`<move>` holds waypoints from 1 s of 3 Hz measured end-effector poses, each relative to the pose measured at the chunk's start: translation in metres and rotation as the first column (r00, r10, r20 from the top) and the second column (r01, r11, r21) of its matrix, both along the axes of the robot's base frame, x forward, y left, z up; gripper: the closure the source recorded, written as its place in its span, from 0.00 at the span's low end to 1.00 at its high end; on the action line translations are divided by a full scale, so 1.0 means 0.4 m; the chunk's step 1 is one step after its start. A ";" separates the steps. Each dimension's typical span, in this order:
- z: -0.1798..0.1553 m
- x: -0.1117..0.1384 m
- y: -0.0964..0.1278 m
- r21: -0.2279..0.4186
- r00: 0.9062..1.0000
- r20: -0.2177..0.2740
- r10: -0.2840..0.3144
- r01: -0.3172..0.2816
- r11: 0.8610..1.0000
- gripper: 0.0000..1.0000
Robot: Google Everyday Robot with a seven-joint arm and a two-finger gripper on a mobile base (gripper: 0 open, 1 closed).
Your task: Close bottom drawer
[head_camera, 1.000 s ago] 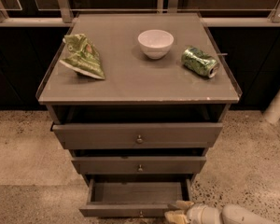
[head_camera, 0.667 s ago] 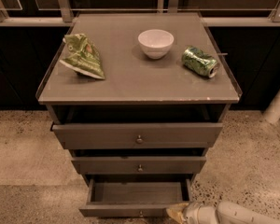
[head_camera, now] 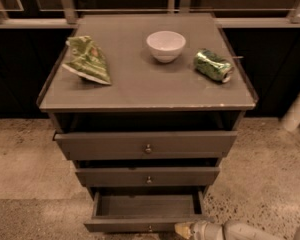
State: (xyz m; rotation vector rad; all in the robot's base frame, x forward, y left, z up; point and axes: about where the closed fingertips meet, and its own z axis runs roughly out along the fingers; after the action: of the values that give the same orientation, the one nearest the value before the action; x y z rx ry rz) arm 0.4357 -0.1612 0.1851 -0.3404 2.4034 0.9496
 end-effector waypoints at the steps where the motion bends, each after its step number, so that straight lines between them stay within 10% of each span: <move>1: 0.002 0.000 0.000 0.000 1.000 0.000 0.000 0.000 1.000 1.00; 3: -0.008 0.107 0.008 0.011 0.993 0.076 -0.094 0.093 0.996 1.00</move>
Offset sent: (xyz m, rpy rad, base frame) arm 0.0841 -0.0046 -0.0169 0.0318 -0.1212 -0.2087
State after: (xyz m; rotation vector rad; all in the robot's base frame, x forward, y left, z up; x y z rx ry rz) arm 0.4787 -0.1580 0.1819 -0.2547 2.3243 0.8872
